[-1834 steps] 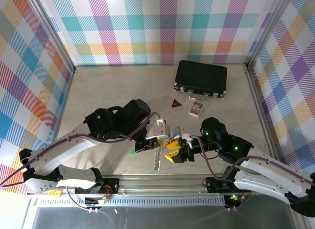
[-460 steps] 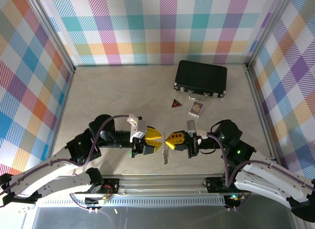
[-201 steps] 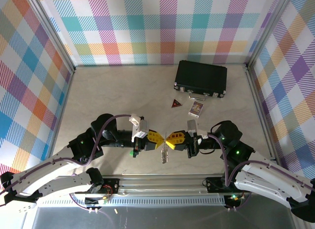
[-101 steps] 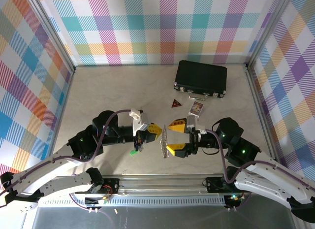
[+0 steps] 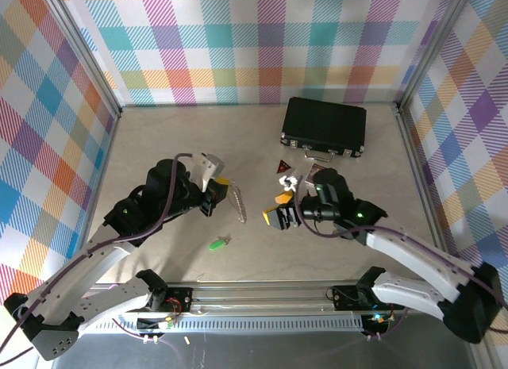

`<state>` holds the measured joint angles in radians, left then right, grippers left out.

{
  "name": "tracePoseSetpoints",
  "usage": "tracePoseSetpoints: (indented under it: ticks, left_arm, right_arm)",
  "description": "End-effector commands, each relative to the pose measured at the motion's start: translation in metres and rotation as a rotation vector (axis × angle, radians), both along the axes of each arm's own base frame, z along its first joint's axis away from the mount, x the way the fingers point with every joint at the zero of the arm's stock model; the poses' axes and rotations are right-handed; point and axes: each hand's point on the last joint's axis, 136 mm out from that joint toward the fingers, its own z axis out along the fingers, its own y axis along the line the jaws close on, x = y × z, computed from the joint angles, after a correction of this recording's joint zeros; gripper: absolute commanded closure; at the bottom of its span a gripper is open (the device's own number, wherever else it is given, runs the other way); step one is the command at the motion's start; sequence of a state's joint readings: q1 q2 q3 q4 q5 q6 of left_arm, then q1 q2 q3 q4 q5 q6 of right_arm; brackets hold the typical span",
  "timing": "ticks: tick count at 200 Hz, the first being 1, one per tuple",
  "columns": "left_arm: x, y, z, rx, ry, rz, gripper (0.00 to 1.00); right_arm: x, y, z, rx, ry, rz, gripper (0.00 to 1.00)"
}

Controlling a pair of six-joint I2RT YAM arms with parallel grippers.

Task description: Put the keys on the keyring

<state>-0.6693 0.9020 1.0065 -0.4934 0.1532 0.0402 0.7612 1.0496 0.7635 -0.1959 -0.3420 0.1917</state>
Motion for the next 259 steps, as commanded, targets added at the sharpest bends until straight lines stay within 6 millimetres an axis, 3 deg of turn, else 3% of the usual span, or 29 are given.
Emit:
tracePoseSetpoints:
  ticks: [1,45,98,166,259]
  left_arm:
    - [0.008,0.025,0.007,-0.006,0.018,0.117,1.00]
    - [0.019,0.063,0.003,-0.046,0.052,0.245,1.00]
    - [0.017,0.070,0.003,-0.104,0.058,0.251,1.00]
    - [0.018,0.080,0.009,-0.149,0.058,0.267,1.00]
    - [0.024,0.089,0.008,-0.187,0.075,0.288,1.00]
  right_arm:
    - [0.003,0.023,-0.008,0.013,0.043,0.071,0.27]
    - [0.012,0.071,-0.065,-0.103,0.136,0.164,0.30]
    - [0.005,0.113,-0.106,-0.116,0.227,0.326,0.42]
    - [-0.014,0.130,-0.135,-0.185,0.252,0.448,0.52]
    - [-0.022,0.137,-0.168,-0.307,0.215,0.495,0.59]
